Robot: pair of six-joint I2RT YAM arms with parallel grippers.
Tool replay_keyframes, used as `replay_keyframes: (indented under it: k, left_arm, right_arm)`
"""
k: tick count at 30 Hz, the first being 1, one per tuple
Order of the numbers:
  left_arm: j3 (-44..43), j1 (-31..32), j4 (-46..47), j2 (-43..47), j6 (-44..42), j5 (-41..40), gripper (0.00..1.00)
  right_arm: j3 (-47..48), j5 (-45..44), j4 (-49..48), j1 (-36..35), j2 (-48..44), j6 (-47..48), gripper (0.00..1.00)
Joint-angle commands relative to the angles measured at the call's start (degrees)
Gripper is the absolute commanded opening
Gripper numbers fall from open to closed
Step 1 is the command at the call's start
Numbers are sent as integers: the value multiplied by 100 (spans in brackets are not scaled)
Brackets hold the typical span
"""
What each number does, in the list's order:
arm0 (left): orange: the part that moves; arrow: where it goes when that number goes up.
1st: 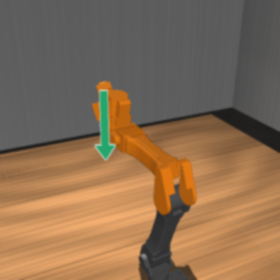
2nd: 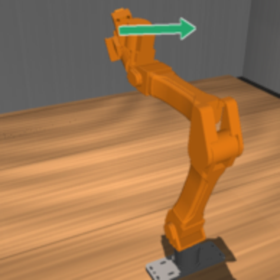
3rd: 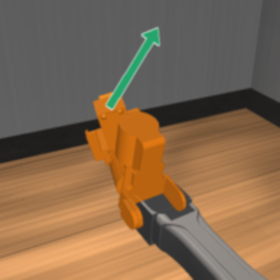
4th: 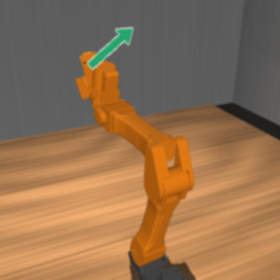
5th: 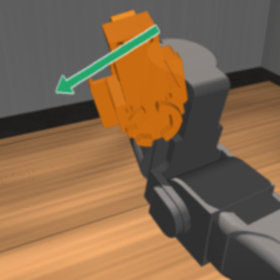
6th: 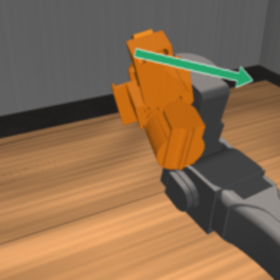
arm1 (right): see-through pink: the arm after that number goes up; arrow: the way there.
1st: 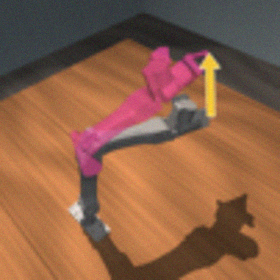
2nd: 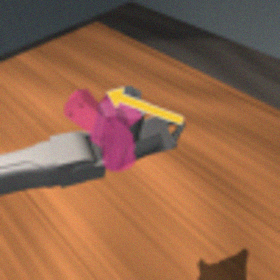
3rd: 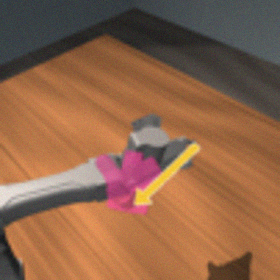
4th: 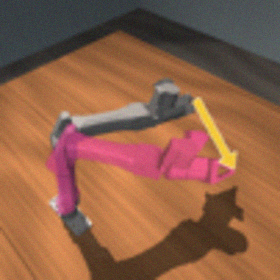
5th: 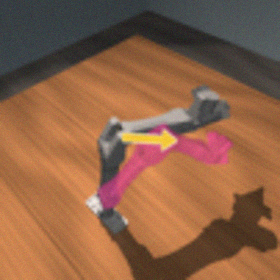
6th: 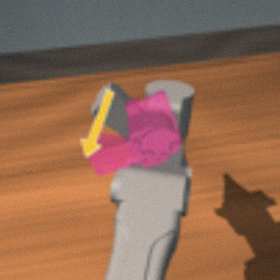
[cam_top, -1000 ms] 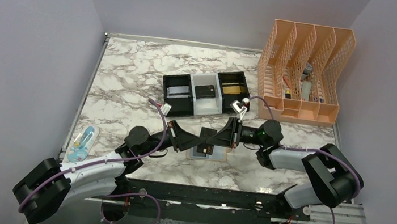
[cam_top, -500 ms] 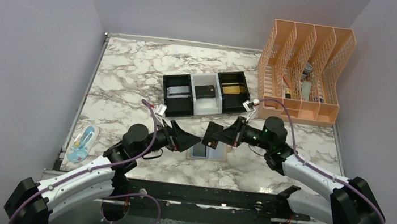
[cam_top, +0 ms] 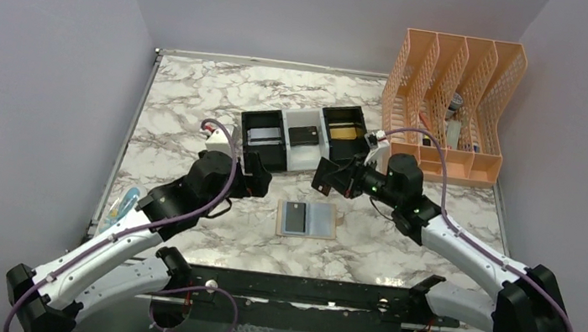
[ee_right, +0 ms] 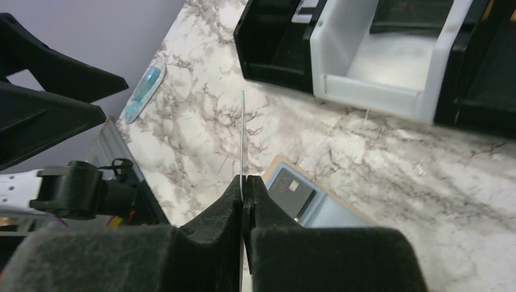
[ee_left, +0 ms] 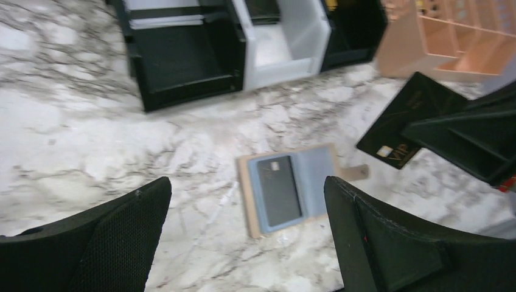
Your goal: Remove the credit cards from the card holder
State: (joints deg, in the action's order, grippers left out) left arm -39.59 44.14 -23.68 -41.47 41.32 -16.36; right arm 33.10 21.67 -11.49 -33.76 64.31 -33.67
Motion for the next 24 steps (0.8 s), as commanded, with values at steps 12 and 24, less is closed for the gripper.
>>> replay_keyframes:
  k: [12,24]
  left_arm:
    - [-728,-2337,-910,-689,-1624,253,99]
    - [-205,-2446,-948,303,-1364,-634,99]
  right_arm:
    - [1267,-1563,74,-289,1033,3008,1]
    - [2310,-1675,-689,-376,2688,4315,1]
